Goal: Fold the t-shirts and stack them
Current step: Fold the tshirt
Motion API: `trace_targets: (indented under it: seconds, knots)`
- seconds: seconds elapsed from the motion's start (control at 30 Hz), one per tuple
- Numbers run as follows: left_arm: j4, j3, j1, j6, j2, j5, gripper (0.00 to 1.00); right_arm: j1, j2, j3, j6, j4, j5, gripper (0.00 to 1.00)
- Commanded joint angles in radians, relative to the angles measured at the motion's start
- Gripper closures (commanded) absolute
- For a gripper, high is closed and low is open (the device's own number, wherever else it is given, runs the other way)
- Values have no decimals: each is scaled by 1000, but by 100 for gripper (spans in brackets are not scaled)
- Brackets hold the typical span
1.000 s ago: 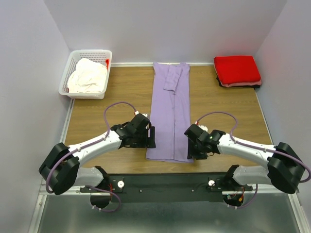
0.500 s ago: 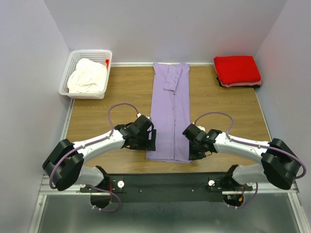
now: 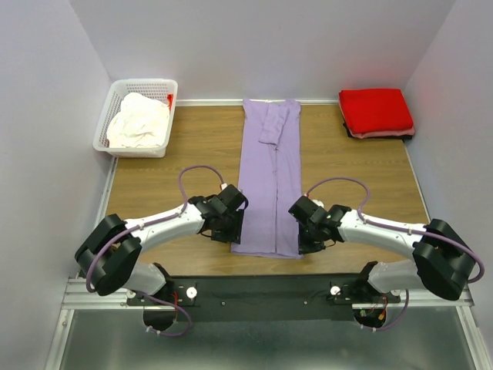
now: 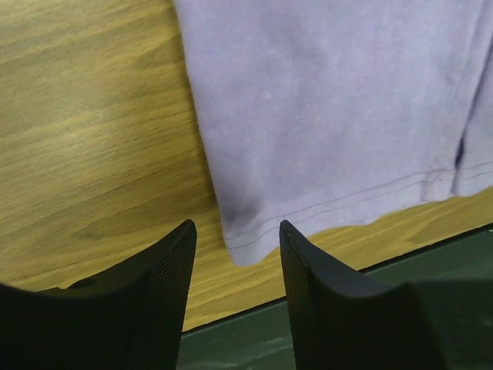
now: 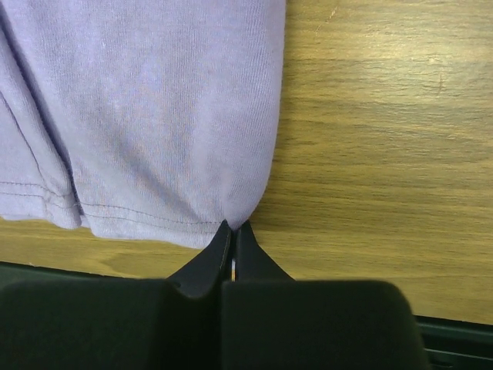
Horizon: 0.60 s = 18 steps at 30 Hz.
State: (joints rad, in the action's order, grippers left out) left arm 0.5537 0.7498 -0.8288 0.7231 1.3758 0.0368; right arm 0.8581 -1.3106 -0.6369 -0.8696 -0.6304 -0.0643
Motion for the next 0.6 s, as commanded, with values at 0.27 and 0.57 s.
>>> trace_targets:
  seconds: [0.27, 0.57]
  knots:
    - [34, 22, -30, -16, 69, -2, 45, -2, -45, -7, 29, -6, -12, 100]
    - [43, 22, -49, -7, 101, 0, 62, -2, -55, -14, 41, -6, -3, 100]
